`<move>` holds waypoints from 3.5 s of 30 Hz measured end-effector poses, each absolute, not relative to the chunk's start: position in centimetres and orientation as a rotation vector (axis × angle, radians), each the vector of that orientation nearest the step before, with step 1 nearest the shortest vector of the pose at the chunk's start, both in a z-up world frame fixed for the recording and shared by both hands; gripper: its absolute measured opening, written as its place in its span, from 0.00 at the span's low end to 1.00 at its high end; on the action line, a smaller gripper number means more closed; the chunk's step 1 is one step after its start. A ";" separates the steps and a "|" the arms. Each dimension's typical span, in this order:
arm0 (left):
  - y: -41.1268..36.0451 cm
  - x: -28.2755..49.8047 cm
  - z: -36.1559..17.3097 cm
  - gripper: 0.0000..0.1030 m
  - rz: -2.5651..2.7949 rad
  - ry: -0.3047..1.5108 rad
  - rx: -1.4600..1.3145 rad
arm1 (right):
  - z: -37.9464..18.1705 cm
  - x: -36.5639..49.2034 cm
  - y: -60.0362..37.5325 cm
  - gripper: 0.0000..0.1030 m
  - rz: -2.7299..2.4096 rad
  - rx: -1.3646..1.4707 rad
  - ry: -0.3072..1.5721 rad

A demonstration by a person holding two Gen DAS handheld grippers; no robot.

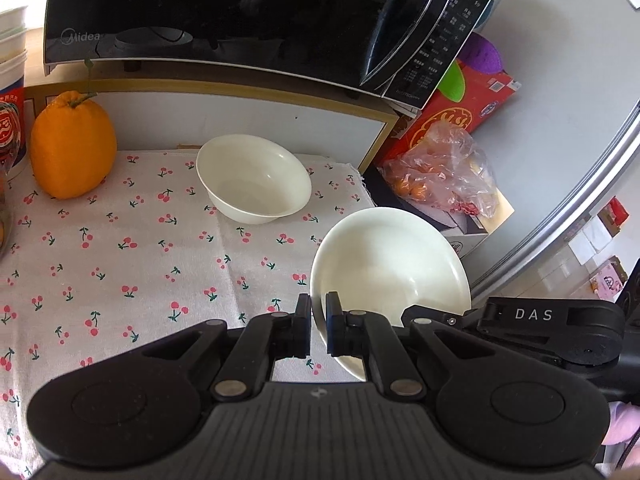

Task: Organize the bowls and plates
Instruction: 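Lift the cream bowl with the left gripper toward the white bowl, then lower the cream bowl into the other bowl and open the left gripper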

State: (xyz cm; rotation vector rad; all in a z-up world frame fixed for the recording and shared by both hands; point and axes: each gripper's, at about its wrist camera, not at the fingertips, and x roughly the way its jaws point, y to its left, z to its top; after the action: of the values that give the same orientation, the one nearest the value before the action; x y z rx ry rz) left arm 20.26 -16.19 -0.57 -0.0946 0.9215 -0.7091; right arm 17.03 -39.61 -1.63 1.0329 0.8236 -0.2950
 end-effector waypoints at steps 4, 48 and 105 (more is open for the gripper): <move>-15.7 19.4 0.4 0.06 -0.712 0.916 -0.102 | -0.6 16.4 -39.5 0.12 -0.277 1.030 0.820; -14.3 11.6 1.4 0.07 -0.761 0.980 -0.108 | 5.1 8.9 -38.3 0.14 -0.262 0.956 0.952; -17.3 9.3 -1.8 0.09 -0.731 1.059 0.130 | 2.3 7.8 -39.0 0.15 -0.349 0.792 1.114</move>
State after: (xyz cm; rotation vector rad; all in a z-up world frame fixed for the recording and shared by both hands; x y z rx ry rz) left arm 9.32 -17.33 -1.85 0.1303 1.0587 -0.7313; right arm 7.76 -39.03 2.28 0.7921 1.1144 -0.3489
